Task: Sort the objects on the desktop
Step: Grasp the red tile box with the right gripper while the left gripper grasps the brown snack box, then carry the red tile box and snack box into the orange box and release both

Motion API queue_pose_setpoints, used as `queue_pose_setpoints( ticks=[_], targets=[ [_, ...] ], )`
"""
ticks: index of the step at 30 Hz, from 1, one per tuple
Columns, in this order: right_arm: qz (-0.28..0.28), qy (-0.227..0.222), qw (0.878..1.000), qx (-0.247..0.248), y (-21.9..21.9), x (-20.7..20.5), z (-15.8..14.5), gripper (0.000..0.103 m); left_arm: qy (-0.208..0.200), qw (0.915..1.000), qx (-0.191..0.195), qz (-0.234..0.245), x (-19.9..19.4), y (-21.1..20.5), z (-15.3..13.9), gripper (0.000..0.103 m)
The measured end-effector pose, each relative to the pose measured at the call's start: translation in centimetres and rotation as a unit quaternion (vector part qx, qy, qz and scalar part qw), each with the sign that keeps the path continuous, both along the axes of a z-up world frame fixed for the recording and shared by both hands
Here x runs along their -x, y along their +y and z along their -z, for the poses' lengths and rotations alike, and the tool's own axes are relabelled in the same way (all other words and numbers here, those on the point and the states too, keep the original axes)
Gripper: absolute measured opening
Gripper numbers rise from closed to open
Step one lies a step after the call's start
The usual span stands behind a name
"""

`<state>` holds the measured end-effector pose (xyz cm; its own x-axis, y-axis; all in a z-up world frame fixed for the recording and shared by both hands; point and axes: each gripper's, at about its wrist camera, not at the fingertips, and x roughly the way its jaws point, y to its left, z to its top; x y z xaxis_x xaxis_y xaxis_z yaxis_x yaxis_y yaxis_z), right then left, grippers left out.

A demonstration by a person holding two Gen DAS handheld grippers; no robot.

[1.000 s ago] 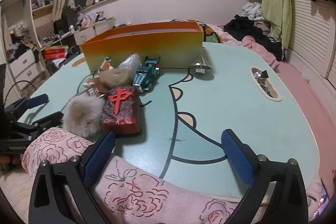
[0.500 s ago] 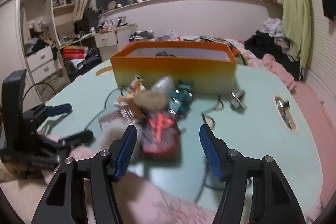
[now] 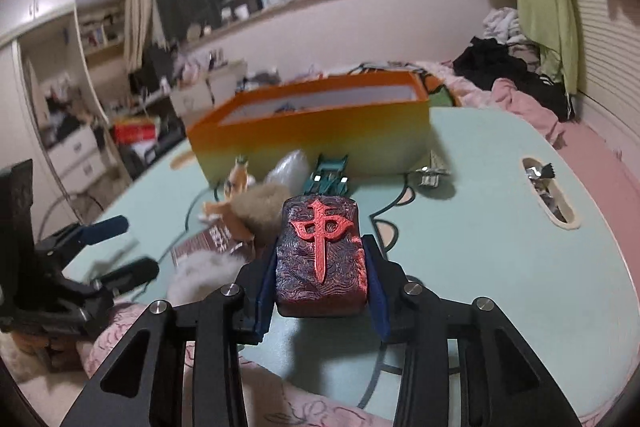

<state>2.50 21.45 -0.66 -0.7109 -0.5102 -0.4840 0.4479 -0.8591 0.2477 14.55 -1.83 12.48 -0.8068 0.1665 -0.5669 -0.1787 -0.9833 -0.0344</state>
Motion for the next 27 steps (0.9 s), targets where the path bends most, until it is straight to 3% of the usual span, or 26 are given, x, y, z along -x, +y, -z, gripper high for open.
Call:
queue_pose_setpoints(
  ticks=[4,7,10,11,12,13,14,16,22,27],
  targets=[
    [0.001,0.0,1.0,0.004,0.2,0.5,-0.6,0.038,-0.038,0.9968,0.044,0.054,2.4,3.3,-0.2,0.069],
    [-0.001,-0.001,1.0,0.006,0.2,0.4,-0.7,0.038,-0.051,0.9948,0.048,0.073,3.3,4.4,0.0,0.064],
    [-0.004,-0.005,1.0,0.007,0.4,0.6,-0.5,0.038,-0.102,0.9858,0.075,0.111,4.2,5.9,1.0,0.065],
    [-0.004,-0.006,1.0,0.006,0.3,0.6,-0.5,0.038,-0.088,0.9869,0.082,0.109,4.2,6.1,1.1,0.065],
    [-0.004,-0.005,1.0,0.007,0.4,0.5,-0.6,0.038,-0.086,0.9876,0.079,0.104,4.4,6.0,1.3,0.06],
    [-0.003,-0.005,1.0,0.006,0.4,0.6,-0.5,0.038,-0.084,0.9891,0.072,0.097,4.5,5.7,1.5,0.039],
    [-0.003,-0.004,1.0,0.007,0.4,0.6,-0.5,0.038,-0.08,0.9905,0.062,0.093,4.5,5.3,1.7,0.029],
    [-0.003,-0.004,1.0,0.01,0.5,0.6,-0.5,0.038,-0.074,0.9918,0.042,0.095,4.5,4.7,2.1,0.019],
    [-0.001,0.01,0.999,0.031,1.3,0.0,-0.8,0.038,0.01,0.9936,0.022,0.11,1.5,3.3,1.3,0.02],
    [-0.009,0.027,0.999,0.04,1.5,0.9,-3.3,0.038,0.026,0.9965,0.01,0.079,2.7,0.8,-1.6,0.02]
  ],
)
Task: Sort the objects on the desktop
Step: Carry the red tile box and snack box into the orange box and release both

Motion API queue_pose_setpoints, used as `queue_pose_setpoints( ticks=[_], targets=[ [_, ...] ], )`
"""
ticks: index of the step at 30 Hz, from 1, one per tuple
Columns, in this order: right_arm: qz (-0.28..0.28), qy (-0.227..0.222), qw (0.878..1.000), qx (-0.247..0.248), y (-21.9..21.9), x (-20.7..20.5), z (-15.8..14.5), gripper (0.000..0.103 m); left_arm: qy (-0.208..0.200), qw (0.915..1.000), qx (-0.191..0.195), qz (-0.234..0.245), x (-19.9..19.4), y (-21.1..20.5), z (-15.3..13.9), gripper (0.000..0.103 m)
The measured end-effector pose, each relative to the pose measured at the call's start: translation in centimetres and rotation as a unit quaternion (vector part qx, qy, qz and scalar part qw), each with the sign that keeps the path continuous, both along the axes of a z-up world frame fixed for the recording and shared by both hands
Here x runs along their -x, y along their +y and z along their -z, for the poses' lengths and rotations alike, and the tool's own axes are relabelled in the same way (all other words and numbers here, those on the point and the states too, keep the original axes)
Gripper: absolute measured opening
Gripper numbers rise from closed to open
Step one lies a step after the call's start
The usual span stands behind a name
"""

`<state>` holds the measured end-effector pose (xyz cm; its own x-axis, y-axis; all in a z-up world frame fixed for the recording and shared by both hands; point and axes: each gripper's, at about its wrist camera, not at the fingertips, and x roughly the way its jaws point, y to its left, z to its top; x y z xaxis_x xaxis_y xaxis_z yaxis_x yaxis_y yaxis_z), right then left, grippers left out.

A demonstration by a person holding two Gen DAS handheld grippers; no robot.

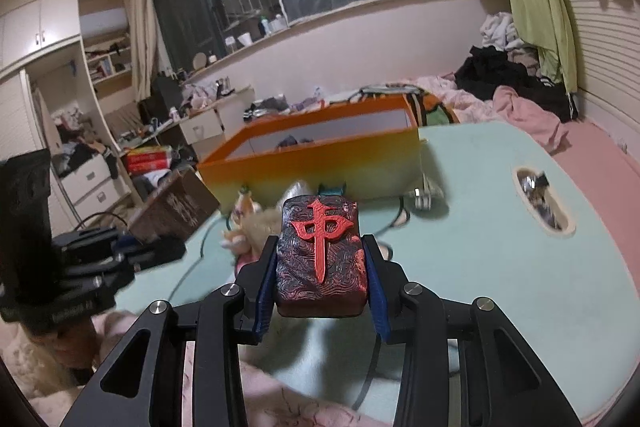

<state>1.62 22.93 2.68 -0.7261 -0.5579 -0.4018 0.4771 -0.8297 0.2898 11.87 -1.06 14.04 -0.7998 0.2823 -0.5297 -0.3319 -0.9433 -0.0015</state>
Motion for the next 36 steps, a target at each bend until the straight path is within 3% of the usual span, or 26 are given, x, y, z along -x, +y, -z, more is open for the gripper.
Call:
queue_pose_setpoints(
  ticks=[5,8,9,10,11,12,15,17,19,21,25,29,30,31,36],
  targets=[
    [-0.025,-0.012,1.0,0.01,-1.9,5.9,-4.8,0.038,0.011,0.9986,-0.021,-0.048,3.8,-0.7,-4.0,0.02],
    [-0.015,-0.035,0.999,-0.009,-4.1,10.8,-5.7,0.039,-0.006,0.9963,-0.045,-0.072,7.4,-1.0,-4.6,0.02],
    [-0.015,-0.05,0.998,-0.017,-4.9,12.3,-5.3,0.039,-0.018,0.9956,-0.052,-0.076,8.7,-0.9,-4.3,0.024],
    [-0.014,-0.063,0.998,-0.025,-5.3,13.2,-4.8,0.041,-0.041,0.9948,-0.057,-0.073,10.2,-1.0,-3.7,0.035],
    [-0.007,-0.081,0.996,-0.035,-5.8,14.1,-4.1,0.049,-0.057,0.994,-0.057,-0.073,11.0,-1.1,-3.0,0.042],
    [0.002,-0.092,0.995,-0.042,-6.1,14.6,-3.4,0.051,-0.068,0.9929,-0.053,-0.082,11.7,-1.3,-2.4,0.05],
    [0.008,-0.076,0.996,-0.038,-5.4,13.4,-2.9,0.051,-0.059,0.9926,-0.052,-0.092,11.1,-1.8,-1.6,0.05],
    [0.011,-0.05,0.998,-0.027,-4.4,11.5,-3.6,0.064,-0.04,0.994,-0.066,-0.078,9.2,-2.2,-1.9,0.057],
    [0.012,-0.027,0.999,-0.026,-3.3,9.1,-4.2,0.073,-0.019,0.9949,-0.069,-0.071,6.6,-2.4,-2.4,0.076],
    [0.013,-0.022,0.999,-0.037,-2.4,6.6,-4.0,0.079,-0.012,0.9956,-0.062,-0.068,4.8,-2.3,-2.8,0.081],
    [0.029,-0.07,0.993,-0.091,-1.2,3.3,-1.1,0.08,-0.065,0.9953,-0.011,-0.071,1.8,-2.1,-0.4,0.081],
    [0.049,-0.121,0.98,-0.147,-0.8,2.3,2.7,0.08,-0.132,0.987,0.028,-0.087,0.8,-2.0,4.2,0.082],
    [0.065,-0.103,0.977,-0.176,-1.2,1.9,3.1,0.081,-0.096,0.9882,0.057,-0.105,0.3,-1.4,4.7,0.088],
    [0.074,-0.089,0.976,-0.185,-1.4,1.4,3.3,0.082,-0.071,0.9888,0.062,-0.116,-0.2,-1.2,4.9,0.09],
    [0.081,-0.077,0.978,-0.176,-1.5,1.1,3.2,0.087,-0.053,0.9879,0.055,-0.135,-0.8,-1.0,5.0,0.091]
  ],
)
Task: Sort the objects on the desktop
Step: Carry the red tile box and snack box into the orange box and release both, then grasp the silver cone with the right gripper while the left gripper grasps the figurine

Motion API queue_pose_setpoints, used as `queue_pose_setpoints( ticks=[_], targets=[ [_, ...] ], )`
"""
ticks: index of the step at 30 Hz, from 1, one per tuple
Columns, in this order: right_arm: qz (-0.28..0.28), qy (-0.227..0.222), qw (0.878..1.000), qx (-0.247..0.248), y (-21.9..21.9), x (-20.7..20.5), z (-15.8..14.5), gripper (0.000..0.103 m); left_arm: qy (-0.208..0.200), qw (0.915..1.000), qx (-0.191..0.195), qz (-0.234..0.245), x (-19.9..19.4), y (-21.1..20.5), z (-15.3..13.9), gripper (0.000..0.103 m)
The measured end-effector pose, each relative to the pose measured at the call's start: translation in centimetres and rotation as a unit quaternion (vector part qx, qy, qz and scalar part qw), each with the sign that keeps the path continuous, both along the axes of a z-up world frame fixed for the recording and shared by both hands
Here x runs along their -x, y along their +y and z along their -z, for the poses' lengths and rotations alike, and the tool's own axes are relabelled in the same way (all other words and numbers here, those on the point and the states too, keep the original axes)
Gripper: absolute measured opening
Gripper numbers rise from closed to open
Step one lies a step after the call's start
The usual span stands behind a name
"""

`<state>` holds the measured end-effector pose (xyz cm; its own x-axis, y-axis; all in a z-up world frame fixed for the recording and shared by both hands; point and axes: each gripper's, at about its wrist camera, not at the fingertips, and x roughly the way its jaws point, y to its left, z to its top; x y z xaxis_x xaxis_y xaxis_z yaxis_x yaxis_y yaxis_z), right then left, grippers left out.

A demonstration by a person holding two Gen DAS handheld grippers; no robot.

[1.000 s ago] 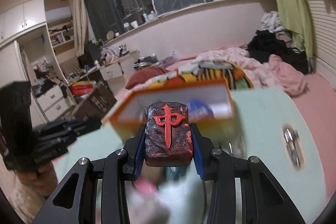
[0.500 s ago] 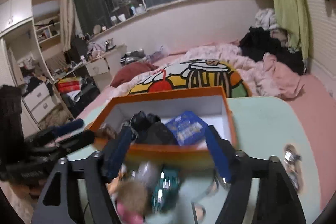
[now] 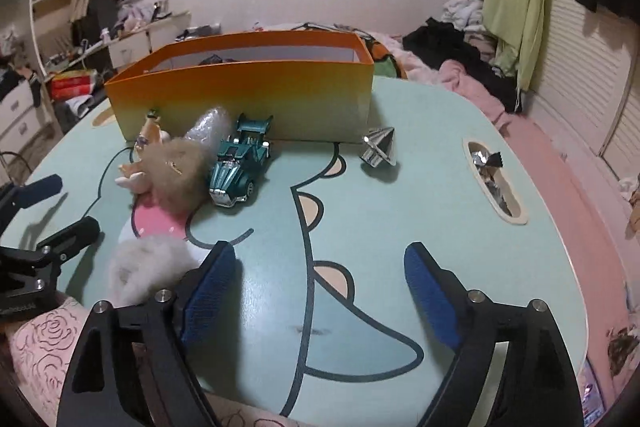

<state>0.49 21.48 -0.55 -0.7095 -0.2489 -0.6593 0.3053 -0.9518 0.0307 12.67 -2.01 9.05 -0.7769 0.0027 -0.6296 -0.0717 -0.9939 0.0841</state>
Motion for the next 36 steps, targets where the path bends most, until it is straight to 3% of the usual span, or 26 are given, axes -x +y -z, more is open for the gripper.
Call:
queue_pose_setpoints(
  ticks=[5,21,23,26,29,31,36],
  targets=[
    [-0.007,0.003,1.0,0.006,0.2,-0.1,0.0,0.087,-0.006,0.9997,-0.024,0.006,0.2,-0.8,0.2,0.091],
    [-0.021,0.007,1.0,0.015,-0.2,0.3,0.8,0.088,-0.005,0.9997,-0.022,0.008,0.3,-0.4,0.8,0.091],
    [-0.029,0.011,0.999,0.036,0.2,0.2,0.7,0.087,-0.005,0.9997,-0.022,0.008,0.3,-0.4,0.8,0.091],
    [-0.028,0.025,0.994,0.105,2.2,-0.2,0.5,0.079,-0.005,0.9997,-0.022,0.008,0.3,-0.3,0.8,0.091],
    [0.022,0.021,0.989,0.146,4.2,0.3,0.1,0.078,-0.005,0.9997,-0.022,0.008,0.4,-0.3,0.8,0.091],
    [0.038,0.002,0.99,0.136,4.1,1.3,-0.2,0.078,-0.005,0.9997,-0.022,0.008,0.4,-0.3,0.8,0.091],
    [0.045,0.002,0.994,0.098,2.9,4.5,-2.9,0.078,-0.006,0.9997,-0.024,0.009,0.4,-0.3,0.8,0.091]
  ],
)
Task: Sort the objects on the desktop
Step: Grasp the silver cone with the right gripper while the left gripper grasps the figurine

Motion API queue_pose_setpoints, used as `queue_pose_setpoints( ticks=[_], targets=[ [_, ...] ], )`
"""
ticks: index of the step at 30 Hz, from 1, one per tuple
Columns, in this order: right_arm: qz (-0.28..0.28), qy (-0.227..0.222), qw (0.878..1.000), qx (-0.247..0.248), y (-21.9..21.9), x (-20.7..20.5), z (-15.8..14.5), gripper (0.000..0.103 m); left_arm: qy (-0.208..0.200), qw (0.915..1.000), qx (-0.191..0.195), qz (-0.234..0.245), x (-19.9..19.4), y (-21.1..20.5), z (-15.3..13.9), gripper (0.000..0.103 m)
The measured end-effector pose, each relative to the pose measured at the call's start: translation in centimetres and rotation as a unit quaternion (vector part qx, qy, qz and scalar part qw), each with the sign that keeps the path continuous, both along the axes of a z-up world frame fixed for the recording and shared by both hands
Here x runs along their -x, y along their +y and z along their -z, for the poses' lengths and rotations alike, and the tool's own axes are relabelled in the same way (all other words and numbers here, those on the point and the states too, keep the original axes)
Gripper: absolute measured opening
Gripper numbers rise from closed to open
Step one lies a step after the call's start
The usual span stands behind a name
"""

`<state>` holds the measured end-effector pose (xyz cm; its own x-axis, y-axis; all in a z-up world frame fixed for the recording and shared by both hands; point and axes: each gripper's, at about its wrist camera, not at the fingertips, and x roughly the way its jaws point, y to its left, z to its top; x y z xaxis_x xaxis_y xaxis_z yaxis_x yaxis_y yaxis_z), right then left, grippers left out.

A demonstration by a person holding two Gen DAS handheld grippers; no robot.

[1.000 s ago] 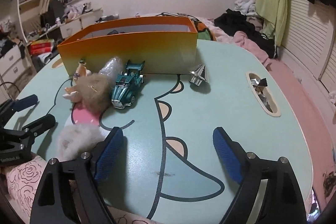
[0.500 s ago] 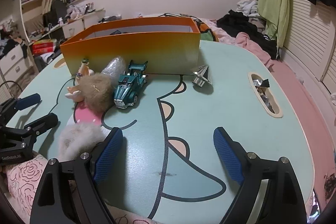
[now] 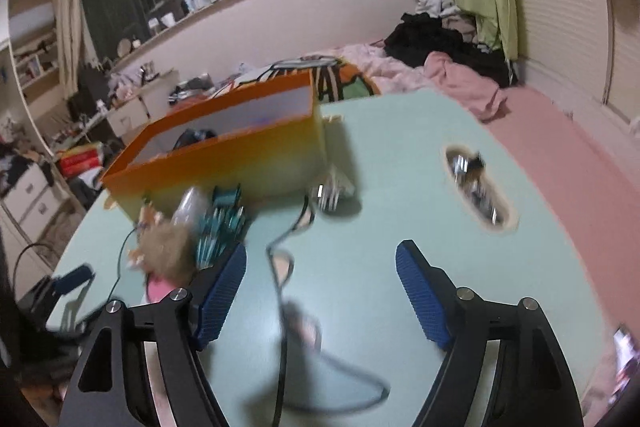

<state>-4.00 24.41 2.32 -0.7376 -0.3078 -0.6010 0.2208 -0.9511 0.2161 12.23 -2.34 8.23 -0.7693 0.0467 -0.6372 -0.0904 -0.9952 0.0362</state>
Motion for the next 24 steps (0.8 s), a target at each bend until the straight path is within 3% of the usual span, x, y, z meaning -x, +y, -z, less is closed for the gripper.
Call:
queue_pose_setpoints(
  ticks=[4,5,6,7,16,20,24],
  targets=[
    [0.007,-0.032,0.999,-0.034,-0.7,4.0,-0.1,0.078,0.0,1.0,0.0,0.0,0.0,0.0,0.0,0.091],
    [0.002,-0.048,0.998,-0.038,-1.0,5.2,0.5,0.069,0.0,1.0,0.0,0.0,0.0,0.0,0.0,0.091],
    [-0.004,-0.064,0.997,-0.036,-1.0,6.0,1.2,0.043,0.0,1.0,-0.001,0.0,0.0,0.0,0.0,0.091],
    [-0.013,-0.086,0.996,-0.028,-1.0,6.7,2.1,0.029,0.0,1.0,-0.001,0.0,0.0,0.0,0.0,0.091],
    [-0.043,0.0,0.998,0.038,0.3,2.4,1.5,0.028,0.0,1.0,0.003,0.003,-0.1,0.2,-0.5,0.091],
    [-0.055,0.006,0.998,0.041,-0.1,1.3,1.6,0.028,-0.005,0.9963,-0.081,0.029,1.2,-0.3,-3.2,0.091],
    [-0.053,-0.003,0.997,0.05,0.2,1.5,1.8,0.028,-0.027,0.993,-0.108,0.04,4.7,0.2,-4.8,0.085]
  ],
)
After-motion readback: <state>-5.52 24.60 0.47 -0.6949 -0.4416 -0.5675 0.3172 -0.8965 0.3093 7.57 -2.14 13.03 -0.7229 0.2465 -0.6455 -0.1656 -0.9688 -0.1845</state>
